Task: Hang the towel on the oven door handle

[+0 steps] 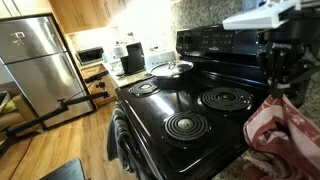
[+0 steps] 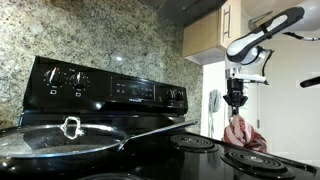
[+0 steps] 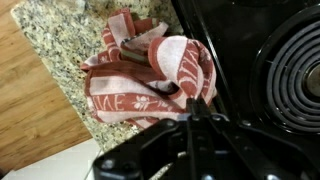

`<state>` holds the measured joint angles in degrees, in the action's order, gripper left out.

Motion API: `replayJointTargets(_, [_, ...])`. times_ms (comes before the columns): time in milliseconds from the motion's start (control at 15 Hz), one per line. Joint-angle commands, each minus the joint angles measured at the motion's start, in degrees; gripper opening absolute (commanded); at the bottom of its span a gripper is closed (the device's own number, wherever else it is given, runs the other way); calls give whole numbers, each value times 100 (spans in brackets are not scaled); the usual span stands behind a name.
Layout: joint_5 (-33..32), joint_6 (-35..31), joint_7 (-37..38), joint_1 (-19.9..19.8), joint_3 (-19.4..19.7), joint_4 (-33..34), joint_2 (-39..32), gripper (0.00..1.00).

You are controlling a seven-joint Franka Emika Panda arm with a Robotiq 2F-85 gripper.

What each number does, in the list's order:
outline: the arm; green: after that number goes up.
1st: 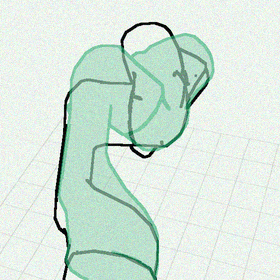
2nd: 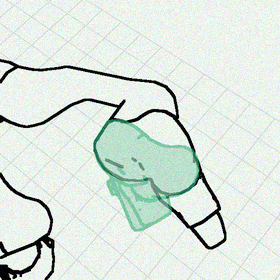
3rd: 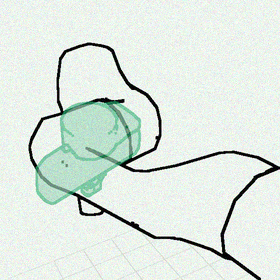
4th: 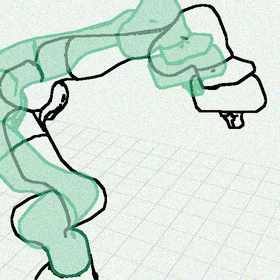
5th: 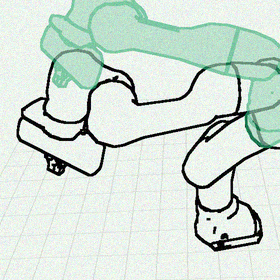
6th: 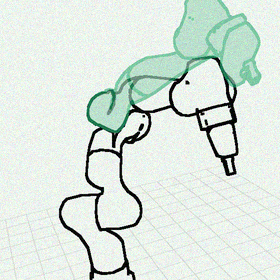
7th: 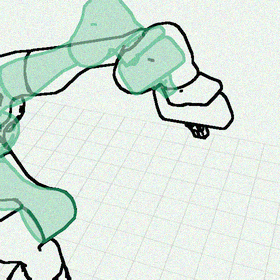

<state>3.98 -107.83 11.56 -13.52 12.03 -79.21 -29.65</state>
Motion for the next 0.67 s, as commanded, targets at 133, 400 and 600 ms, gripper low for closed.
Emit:
replayJointTargets(133, [-105, -57, -259, 51, -71, -814, 963, 0])
replayJointTargets(400, [-435, -230, -202, 218, -48, -1550, 1874, 0])
replayJointTargets(600, [-1026, -399, -64, 432, -79, -2222, 2757, 0])
